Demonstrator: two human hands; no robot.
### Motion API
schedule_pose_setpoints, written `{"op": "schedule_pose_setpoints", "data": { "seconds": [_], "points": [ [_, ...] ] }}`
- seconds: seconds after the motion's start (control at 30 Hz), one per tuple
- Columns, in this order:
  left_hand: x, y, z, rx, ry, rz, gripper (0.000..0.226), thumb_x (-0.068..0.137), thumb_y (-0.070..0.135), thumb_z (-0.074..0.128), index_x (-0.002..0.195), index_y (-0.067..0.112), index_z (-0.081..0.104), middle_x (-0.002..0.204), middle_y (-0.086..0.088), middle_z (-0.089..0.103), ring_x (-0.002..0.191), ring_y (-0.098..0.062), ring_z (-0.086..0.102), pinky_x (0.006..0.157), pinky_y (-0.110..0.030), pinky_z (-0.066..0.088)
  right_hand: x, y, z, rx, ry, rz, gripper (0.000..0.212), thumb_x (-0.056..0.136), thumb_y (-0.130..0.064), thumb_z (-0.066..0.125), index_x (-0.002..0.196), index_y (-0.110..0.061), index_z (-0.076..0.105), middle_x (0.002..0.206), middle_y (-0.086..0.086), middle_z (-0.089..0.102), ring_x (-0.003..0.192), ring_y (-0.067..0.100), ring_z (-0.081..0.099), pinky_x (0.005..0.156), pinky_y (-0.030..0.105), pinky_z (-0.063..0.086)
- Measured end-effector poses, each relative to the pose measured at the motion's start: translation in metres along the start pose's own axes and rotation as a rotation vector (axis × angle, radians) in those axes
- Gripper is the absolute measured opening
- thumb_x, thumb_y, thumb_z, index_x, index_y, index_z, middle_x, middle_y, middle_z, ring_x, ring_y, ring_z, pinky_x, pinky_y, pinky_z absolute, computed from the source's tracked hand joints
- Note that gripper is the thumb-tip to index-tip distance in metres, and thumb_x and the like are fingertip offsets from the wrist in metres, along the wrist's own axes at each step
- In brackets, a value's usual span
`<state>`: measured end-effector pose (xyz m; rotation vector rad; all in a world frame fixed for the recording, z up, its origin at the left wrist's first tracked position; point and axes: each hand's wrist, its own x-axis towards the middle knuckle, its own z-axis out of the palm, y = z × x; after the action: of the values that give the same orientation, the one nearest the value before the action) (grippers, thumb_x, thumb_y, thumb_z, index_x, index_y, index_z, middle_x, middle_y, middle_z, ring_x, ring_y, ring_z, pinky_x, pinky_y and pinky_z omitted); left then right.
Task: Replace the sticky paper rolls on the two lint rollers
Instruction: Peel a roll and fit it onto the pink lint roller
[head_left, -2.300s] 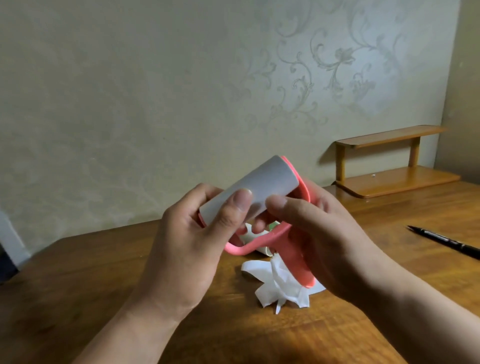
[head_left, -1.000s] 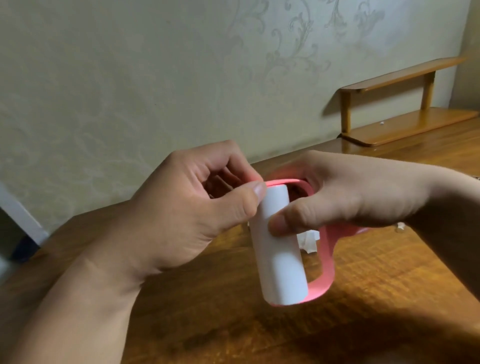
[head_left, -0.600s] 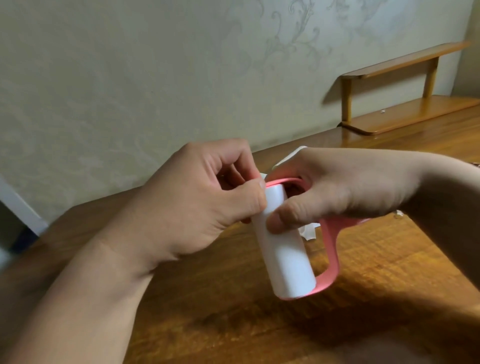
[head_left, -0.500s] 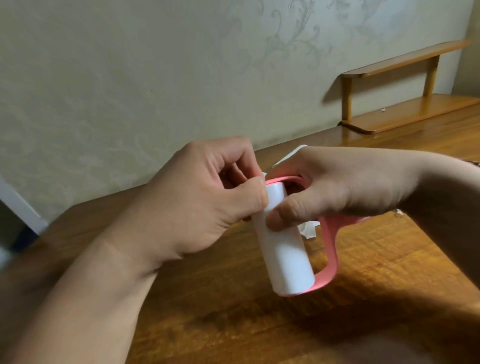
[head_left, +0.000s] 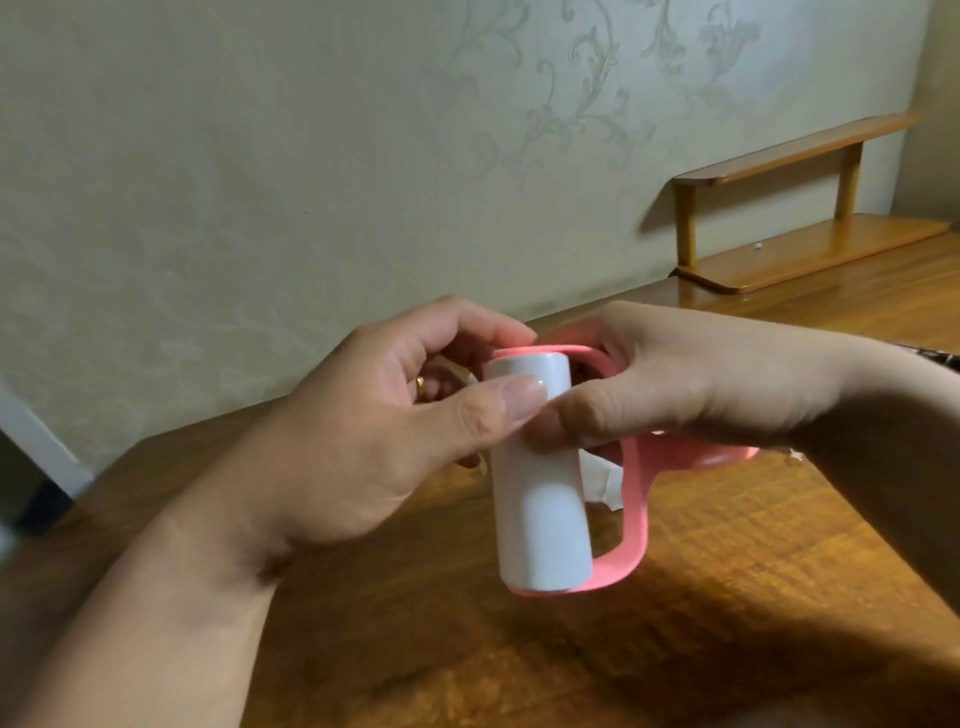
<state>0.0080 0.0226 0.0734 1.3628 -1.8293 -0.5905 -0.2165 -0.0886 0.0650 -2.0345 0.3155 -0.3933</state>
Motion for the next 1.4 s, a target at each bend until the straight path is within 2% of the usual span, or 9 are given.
{"op": "schedule_pose_setpoints", "data": {
  "seconds": [0.1,0.2,0.4,0.57,0.7,0.87,1.07,1.3,1.4],
  "points": [
    [0.003,-0.005,0.000,-0.002,0.035,-0.072,0.058,0.072,0.077,0.086,0.118,0.044,0.076,0.117,0.005,0.079,0.108,-0.025,0.080,0.084,-0.046,0.070,0.002,0.003,-0.001,-0.060,0.065,-0.016,0.043,0.085,-0.046,0.085,0.117,-0.017,0.078,0.108,0.017,0.080,0.093,0.037,0.075,0.083,0.044,0.058],
    [0.005,-0.007,-0.002,0.011,0.083,-0.049,0.050,0.081,0.074,0.081,0.118,0.040,0.079,0.114,0.003,0.082,0.109,-0.024,0.079,0.095,-0.053,0.066,0.005,0.002,0.001,-0.177,0.151,-0.024,0.046,0.083,-0.058,0.084,0.107,-0.020,0.076,0.088,0.005,0.078,0.073,0.015,0.071,0.066,0.025,0.053],
    [0.006,-0.002,0.002,-0.314,0.278,-0.008,0.038,0.096,0.048,0.079,0.118,0.018,0.083,0.112,-0.012,0.083,0.104,-0.026,0.079,0.086,-0.036,0.064,0.010,0.006,0.010,-0.295,0.616,-0.173,0.082,0.065,-0.087,0.079,0.128,-0.037,0.060,0.112,-0.015,0.078,0.105,0.000,0.076,0.083,0.026,0.065],
    [0.010,0.007,0.001,-0.591,0.528,0.090,0.037,0.091,0.042,0.082,0.114,0.013,0.084,0.105,-0.009,0.082,0.098,-0.021,0.079,0.082,-0.033,0.064,0.008,0.007,0.017,-0.587,0.974,-0.422,0.042,0.091,-0.065,0.073,0.119,-0.035,0.062,0.108,-0.019,0.064,0.102,-0.001,0.062,0.079,0.013,0.048],
    [0.009,0.006,0.007,-0.418,0.677,0.200,0.047,0.089,0.058,0.087,0.117,0.020,0.080,0.114,-0.012,0.083,0.112,-0.037,0.080,0.095,-0.056,0.065,0.008,0.001,0.034,-0.274,0.723,-0.383,0.040,0.093,-0.069,0.068,0.121,-0.041,0.070,0.103,-0.011,0.078,0.092,0.014,0.075,0.068,0.031,0.057],
    [0.005,0.013,0.022,-0.078,0.742,0.356,0.045,0.092,0.063,0.078,0.119,0.030,0.065,0.103,0.009,0.078,0.091,-0.011,0.078,0.073,-0.016,0.058,0.014,-0.001,0.047,0.050,0.441,-0.326,0.042,0.093,-0.049,0.080,0.133,-0.040,0.067,0.110,0.000,0.079,0.096,0.016,0.078,0.079,0.044,0.066],
    [-0.001,0.016,0.019,0.026,0.634,0.450,0.026,0.106,0.028,0.062,0.132,0.024,0.068,0.109,0.005,0.075,0.097,-0.020,0.074,0.078,-0.025,0.059,0.015,0.000,0.043,0.243,0.271,-0.368,0.037,0.103,-0.029,0.065,0.139,-0.020,0.067,0.127,0.022,0.072,0.119,0.047,0.067,0.100,0.070,0.055],
    [0.001,0.013,0.017,0.075,0.628,0.396,0.021,0.105,0.023,0.068,0.126,0.022,0.073,0.111,0.002,0.076,0.102,-0.026,0.074,0.081,-0.027,0.060,0.020,0.011,0.041,0.147,0.286,-0.333,0.032,0.104,-0.031,0.064,0.132,-0.018,0.067,0.108,0.018,0.070,0.095,0.033,0.066,0.078,0.036,0.057],
    [0.002,0.014,0.017,0.055,0.606,0.390,0.016,0.105,0.019,0.068,0.119,0.024,0.072,0.103,0.009,0.075,0.096,-0.018,0.074,0.078,-0.027,0.061,0.022,0.015,0.043,0.103,0.317,-0.336,0.036,0.103,-0.040,0.066,0.136,-0.027,0.065,0.103,0.010,0.069,0.094,0.036,0.064,0.077,0.043,0.056]
  ]
}}
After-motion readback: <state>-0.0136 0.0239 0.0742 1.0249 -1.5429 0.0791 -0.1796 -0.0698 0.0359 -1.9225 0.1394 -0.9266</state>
